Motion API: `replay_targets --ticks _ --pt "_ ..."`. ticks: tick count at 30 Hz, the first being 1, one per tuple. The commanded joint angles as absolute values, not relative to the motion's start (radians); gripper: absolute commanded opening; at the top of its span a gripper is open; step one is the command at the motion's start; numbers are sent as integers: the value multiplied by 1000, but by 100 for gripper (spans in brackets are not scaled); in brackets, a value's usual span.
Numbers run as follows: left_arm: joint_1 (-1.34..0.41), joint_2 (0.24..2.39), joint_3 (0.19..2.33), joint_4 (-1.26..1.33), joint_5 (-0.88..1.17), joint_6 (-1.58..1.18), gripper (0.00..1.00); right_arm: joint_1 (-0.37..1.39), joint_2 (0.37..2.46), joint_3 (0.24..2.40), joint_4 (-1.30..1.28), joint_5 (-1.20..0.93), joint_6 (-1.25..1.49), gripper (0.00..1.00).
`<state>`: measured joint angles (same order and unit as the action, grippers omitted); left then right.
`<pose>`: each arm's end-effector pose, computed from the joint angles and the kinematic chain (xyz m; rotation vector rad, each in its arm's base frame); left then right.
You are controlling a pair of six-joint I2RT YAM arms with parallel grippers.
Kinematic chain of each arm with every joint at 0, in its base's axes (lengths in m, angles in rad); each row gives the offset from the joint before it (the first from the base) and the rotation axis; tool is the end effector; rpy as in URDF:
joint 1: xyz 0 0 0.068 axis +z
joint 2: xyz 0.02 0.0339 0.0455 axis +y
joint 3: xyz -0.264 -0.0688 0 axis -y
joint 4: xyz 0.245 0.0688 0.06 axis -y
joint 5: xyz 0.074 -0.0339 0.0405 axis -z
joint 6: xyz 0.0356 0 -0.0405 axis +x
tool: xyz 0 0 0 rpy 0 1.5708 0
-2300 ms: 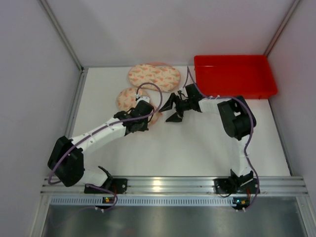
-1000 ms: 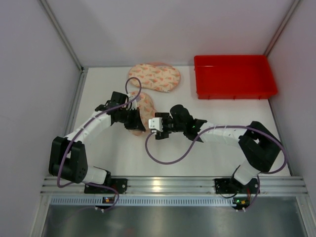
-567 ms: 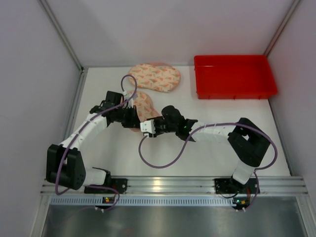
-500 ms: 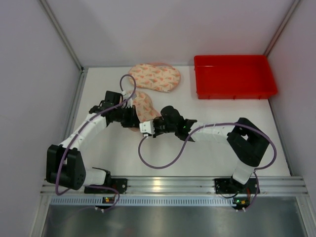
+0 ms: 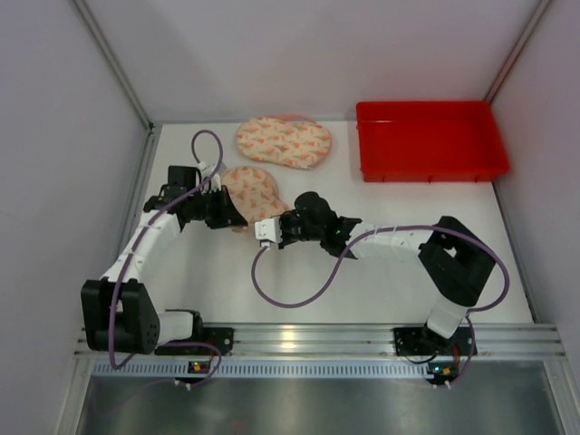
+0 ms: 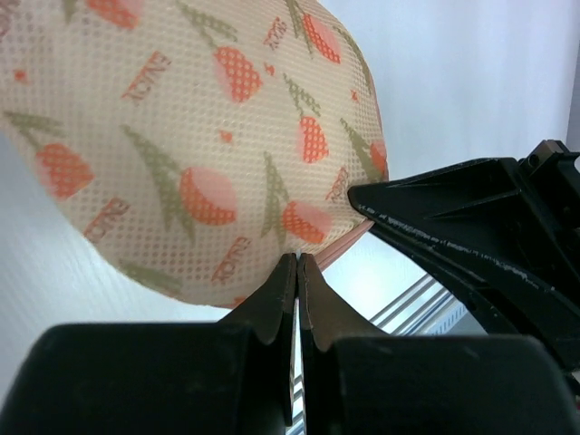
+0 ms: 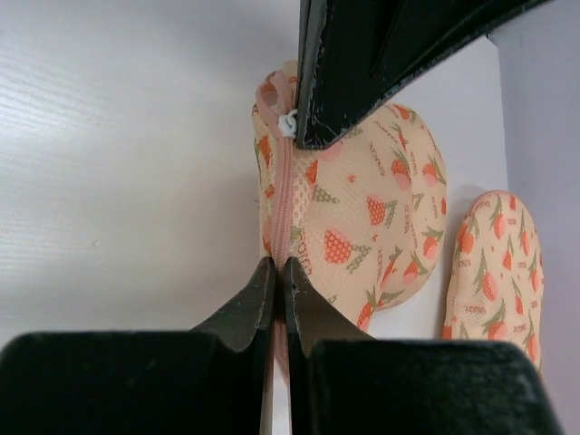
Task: Place the bra in the laundry bag and zip it closed
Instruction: Zip the laundry bag at the center of the board.
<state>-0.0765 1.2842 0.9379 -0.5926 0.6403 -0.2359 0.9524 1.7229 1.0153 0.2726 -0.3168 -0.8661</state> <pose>0.2544 -0.0408 0.2573 0.0700 2.4765 -0.9320 0.2130 0.3185 0.2154 -1.6962 1.0634 0.3727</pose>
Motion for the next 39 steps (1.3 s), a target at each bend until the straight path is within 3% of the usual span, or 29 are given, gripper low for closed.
replay_targets --ticks 1,24,34,38,39 --pt "-14 1230 953 -609 621 -195 0 907 1675 1009 242 -267 -818 0" --pt "238 1272 899 -502 532 -256 0 818 1552 902 253 -290 -801 0" --pt "241 1250 877 -465 624 -218 0 827 1566 959 190 -316 -749 0" --pt "242 1226 900 -465 641 -210 33 856 1569 983 91 -362 -718 0" --pt "244 1221 903 -465 628 -212 49 876 1566 986 45 -370 -715 10"
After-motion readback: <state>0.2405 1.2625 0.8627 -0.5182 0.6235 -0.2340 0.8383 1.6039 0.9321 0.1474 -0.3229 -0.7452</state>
